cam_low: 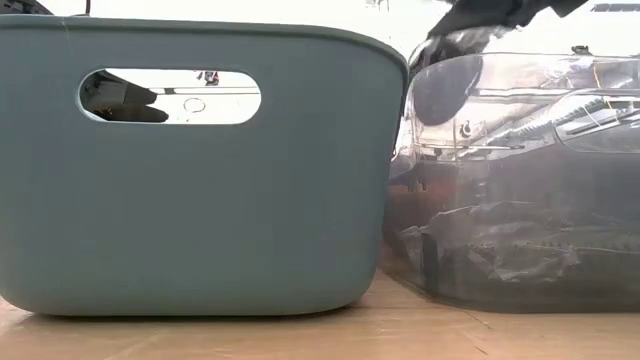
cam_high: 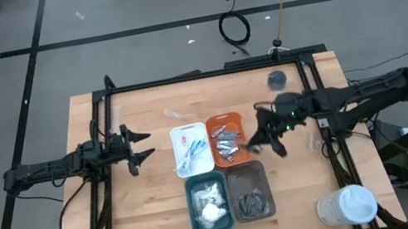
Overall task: Pick & Place Travel size toiletries
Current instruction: Put the bottom hairbrush into the gray bin
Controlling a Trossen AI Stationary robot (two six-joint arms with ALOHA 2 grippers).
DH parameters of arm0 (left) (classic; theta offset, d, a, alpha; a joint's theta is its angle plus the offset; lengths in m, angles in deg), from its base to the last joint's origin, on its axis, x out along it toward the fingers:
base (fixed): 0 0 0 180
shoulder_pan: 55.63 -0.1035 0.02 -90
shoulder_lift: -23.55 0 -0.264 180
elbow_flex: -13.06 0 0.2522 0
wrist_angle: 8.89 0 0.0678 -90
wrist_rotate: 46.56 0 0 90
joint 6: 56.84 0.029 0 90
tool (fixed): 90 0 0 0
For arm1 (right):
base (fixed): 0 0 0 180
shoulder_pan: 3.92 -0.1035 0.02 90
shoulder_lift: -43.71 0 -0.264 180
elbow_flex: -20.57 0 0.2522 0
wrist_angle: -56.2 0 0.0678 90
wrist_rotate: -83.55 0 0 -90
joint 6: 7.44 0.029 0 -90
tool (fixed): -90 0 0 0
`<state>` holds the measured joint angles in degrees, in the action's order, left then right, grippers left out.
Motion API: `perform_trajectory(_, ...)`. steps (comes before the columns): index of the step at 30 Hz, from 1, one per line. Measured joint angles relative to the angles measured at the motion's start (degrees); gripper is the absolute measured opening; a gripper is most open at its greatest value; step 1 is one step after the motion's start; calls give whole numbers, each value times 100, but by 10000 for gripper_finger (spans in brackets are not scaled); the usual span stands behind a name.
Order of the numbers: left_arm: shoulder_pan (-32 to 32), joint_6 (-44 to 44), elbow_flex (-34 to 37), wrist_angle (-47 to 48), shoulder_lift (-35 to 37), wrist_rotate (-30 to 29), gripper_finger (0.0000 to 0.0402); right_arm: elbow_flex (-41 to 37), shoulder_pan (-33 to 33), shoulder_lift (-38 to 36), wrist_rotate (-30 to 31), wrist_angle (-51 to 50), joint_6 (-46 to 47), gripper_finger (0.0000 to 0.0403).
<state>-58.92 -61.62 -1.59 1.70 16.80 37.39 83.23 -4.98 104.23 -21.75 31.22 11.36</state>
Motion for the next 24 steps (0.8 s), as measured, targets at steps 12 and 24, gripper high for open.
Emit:
perform_trajectory(12,0,2,0,0,0,0,274,0,-1610,1011,-20,695,-303,0)
perform_trajectory(24,-2,0,-1,-1,0,0,274,-2,-1701,1341,-145,1018,-615,23)
